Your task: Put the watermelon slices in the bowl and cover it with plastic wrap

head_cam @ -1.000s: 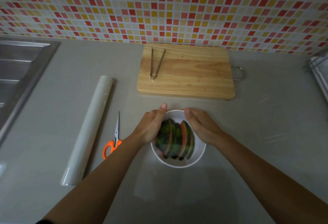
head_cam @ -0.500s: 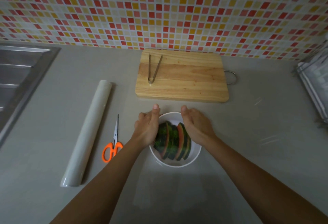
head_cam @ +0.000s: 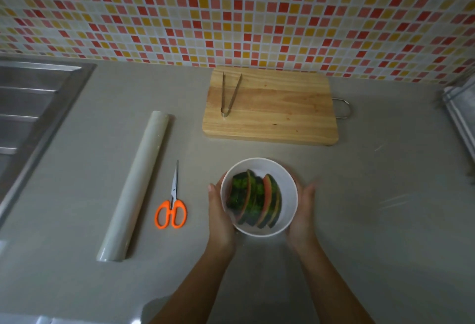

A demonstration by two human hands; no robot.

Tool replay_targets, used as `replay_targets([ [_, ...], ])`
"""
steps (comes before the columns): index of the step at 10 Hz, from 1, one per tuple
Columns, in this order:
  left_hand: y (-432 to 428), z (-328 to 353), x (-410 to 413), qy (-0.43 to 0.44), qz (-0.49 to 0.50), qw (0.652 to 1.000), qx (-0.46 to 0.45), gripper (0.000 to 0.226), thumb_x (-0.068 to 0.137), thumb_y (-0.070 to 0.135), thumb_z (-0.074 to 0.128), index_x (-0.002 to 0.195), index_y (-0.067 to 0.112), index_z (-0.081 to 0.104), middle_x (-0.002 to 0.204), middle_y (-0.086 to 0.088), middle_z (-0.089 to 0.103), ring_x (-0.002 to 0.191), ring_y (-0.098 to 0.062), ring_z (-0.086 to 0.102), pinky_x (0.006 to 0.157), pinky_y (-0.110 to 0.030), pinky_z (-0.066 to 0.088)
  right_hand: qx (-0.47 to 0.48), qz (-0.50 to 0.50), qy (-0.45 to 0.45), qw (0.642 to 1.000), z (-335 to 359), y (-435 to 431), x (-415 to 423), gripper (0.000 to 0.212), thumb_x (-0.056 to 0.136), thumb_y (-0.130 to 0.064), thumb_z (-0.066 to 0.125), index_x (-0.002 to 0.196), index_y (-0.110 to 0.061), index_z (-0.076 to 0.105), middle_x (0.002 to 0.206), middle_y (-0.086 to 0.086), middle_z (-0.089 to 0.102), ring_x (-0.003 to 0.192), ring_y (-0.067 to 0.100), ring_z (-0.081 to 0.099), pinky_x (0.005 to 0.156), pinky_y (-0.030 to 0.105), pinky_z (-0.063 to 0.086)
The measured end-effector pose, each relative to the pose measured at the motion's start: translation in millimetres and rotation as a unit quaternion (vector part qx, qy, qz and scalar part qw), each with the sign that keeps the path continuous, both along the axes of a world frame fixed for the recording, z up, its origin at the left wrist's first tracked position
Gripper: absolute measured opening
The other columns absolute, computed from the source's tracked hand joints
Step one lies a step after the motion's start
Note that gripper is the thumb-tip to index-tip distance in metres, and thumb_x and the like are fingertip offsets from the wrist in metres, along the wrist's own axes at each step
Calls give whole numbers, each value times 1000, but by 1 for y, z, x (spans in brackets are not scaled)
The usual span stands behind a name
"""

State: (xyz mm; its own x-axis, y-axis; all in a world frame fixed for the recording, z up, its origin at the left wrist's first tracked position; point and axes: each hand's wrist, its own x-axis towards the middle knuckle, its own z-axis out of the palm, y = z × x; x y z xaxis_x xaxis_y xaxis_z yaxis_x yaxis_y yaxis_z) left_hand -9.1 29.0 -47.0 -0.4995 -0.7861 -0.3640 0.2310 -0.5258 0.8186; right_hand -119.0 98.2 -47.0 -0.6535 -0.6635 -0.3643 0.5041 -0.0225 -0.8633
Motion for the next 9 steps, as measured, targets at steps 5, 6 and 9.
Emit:
replay_targets([
  [5, -71, 9, -60, 110, 2, 993, 37, 65, 101, 41, 18, 71, 37, 76, 78, 16, 72, 81, -2, 68, 71, -21, 55, 9, -60, 20, 998, -8, -44, -25, 54, 89, -57, 18, 90, -34, 67, 94, -14, 70, 93, -2, 63, 85, 25, 49],
  [6, -71, 1, -60, 131, 14, 990, 47, 49, 101, 44, 20, 96, 41, 69, 89, 15, 69, 90, -5, 66, 80, -27, 55, -12, -64, 22, 998, -15, -41, -23, 51, 84, -58, 23, 94, -35, 67, 95, -16, 72, 95, -2, 64, 80, 17, 51],
  [9, -77, 6, -55, 153, -82, 980, -98, 69, 102, 34, -1, 90, 16, 64, 73, 4, 59, 81, 6, 63, 74, -14, 51, 39, -38, 48, 997, -17, -40, -33, 52, 98, -41, 8, 93, -32, 59, 84, -23, 70, 82, -12, 62, 69, 6, 47],
])
